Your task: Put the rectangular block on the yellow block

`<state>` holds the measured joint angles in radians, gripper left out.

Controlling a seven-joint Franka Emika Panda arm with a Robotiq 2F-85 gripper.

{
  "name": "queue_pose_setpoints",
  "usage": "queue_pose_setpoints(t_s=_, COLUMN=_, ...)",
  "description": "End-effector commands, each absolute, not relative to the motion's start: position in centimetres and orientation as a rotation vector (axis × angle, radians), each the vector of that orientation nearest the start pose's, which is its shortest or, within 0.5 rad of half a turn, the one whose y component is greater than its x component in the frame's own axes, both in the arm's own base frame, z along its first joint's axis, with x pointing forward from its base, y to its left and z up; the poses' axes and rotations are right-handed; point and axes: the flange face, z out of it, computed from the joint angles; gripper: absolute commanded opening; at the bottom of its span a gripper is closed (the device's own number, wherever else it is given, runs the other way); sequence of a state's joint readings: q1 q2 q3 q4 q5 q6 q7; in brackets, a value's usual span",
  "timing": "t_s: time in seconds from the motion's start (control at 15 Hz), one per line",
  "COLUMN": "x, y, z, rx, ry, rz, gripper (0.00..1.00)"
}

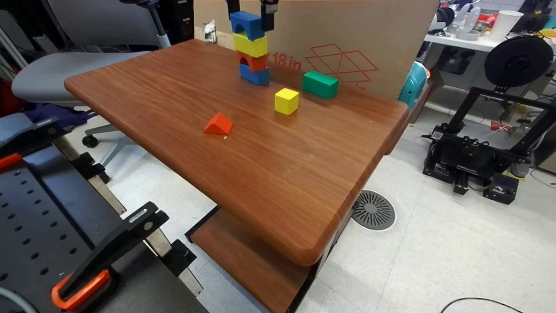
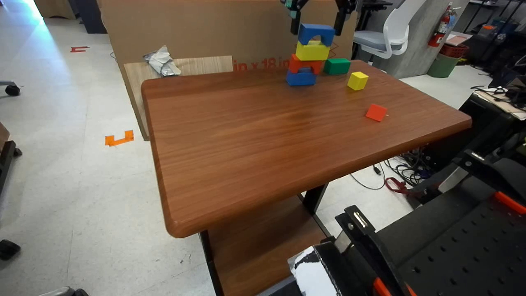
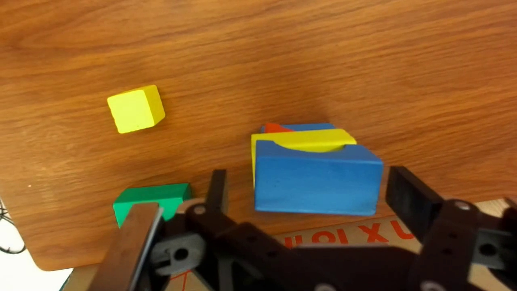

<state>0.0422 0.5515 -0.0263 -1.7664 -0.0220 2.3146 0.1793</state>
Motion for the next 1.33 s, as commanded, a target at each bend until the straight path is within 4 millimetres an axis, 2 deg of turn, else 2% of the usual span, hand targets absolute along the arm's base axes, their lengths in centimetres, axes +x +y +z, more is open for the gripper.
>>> queue_pose_setpoints(t_s=0.0, x=66.0, y=0.9, z=26.2, rx=-3.168, ry=0.224, rz=0.003, gripper=1.0)
queue_pose_setpoints(t_s=0.2, x=63.5, y=0.2, z=28.0, rx=-3.172, ry=0.163, rz=-0.022, gripper=1.0)
queue_pose_setpoints(t_s=0.4, x=59.9, y=-1.1, z=30.4, rx=-3.168, ry=0.075, rz=-0.068, gripper=1.0)
queue_pose_setpoints(t_s=0.67, x=55.2, y=-4.1, z=33.3, rx=-3.14, ry=0.041, rz=-0.058, gripper=1.0)
queue_pose_setpoints(t_s=0.73, x=58.4, y=-3.0, z=31.9, rx=-3.157, ry=0.066, rz=-0.031, gripper=1.0)
queue_pose_setpoints(t_s=0.93, x=56.0, y=-4.3, z=33.3, rx=-3.153, ry=0.058, rz=-0.035, gripper=1.0)
queue_pose_setpoints(t_s=1.27, x=55.5, y=-4.1, z=33.0, rx=-3.153, ry=0.054, rz=-0.024, gripper=1.0)
